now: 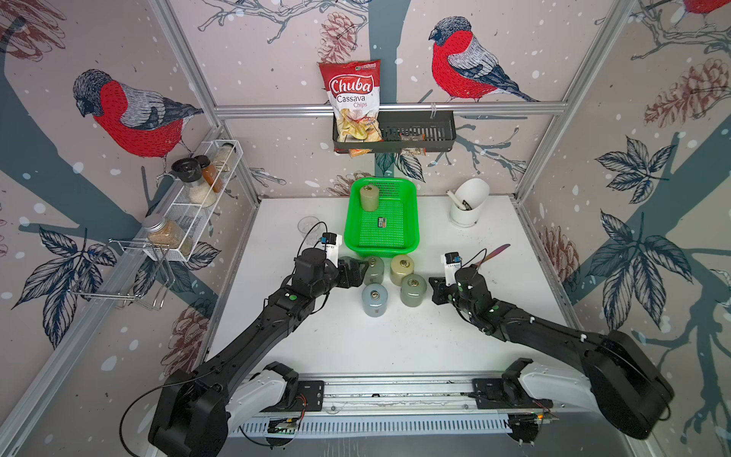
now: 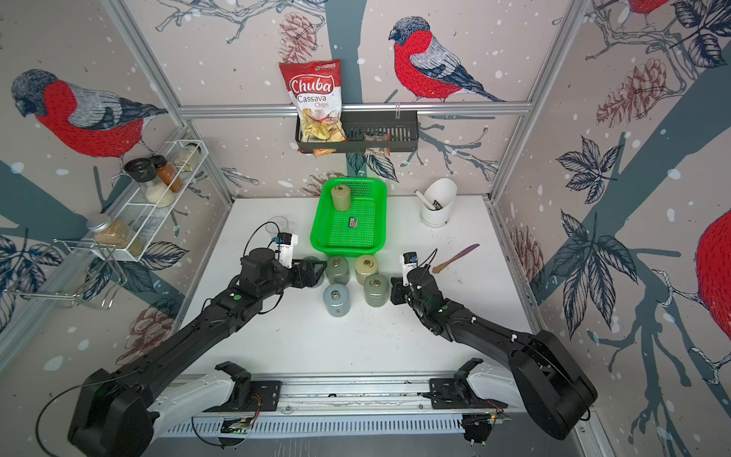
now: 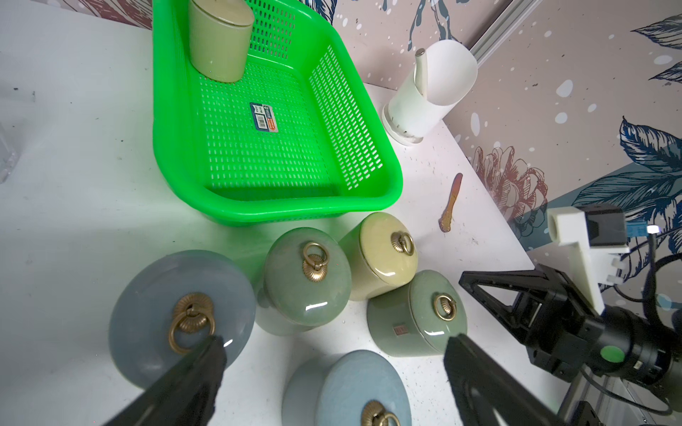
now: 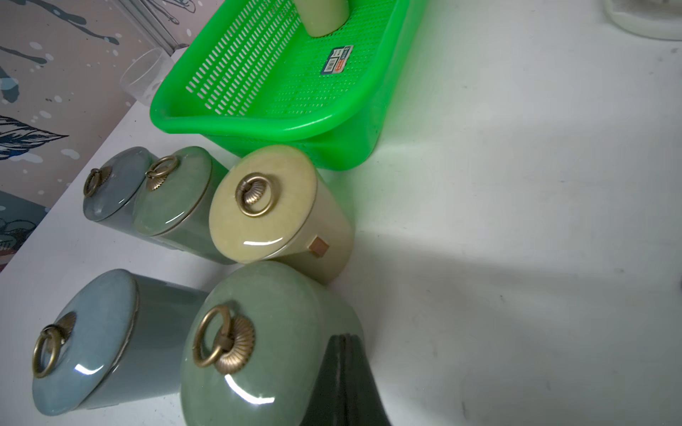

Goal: Take the tea canister out of the basket
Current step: Adjust the tea canister at the center of the board.

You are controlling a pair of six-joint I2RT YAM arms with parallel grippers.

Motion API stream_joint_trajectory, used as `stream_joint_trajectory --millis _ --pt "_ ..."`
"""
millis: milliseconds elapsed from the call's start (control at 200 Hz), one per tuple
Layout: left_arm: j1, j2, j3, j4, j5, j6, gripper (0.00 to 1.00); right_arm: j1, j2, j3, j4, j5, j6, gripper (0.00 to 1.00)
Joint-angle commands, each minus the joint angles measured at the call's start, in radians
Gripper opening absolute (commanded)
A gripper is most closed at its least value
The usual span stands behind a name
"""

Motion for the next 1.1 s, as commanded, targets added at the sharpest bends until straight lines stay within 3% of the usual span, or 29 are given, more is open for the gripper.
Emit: stream_joint_trajectory --millis 0,395,580,705,830,946,1096 --pt "-0.001 -0.013 -0.003 0.013 -0.021 -0.003 0.97 0.013 0.022 0.001 0.080 -0.014 0.008 0.00" --pt "-0.001 -0.003 -0.002 0.014 -0.018 0.000 0.97 0.089 0.072 0.004 0.107 0.026 0.008 0.00" --pt "-0.001 -0.013 0.002 0.007 -0.024 0.002 0.97 0.067 -0.006 0.017 0.062 0.074 -0.018 0.00" --pt "-0.001 -0.030 0.011 0.008 -0.067 -0.001 0.97 0.022 -0.114 0.067 0.011 0.090 -0.086 0.18" --pt "-0.001 -0.049 0.021 0.032 -0.112 -0.013 0.97 -0.015 -0.127 0.166 0.018 0.061 -0.172 0.50" --pt "-0.001 -0.057 0.021 0.064 -0.151 -0.023 0.96 -0.042 -0.008 0.320 -0.003 0.008 -0.243 0.80" --pt "0.010 -0.032 0.063 0.052 -0.166 -0.005 0.96 -0.072 0.260 0.586 -0.064 -0.076 -0.341 0.97"
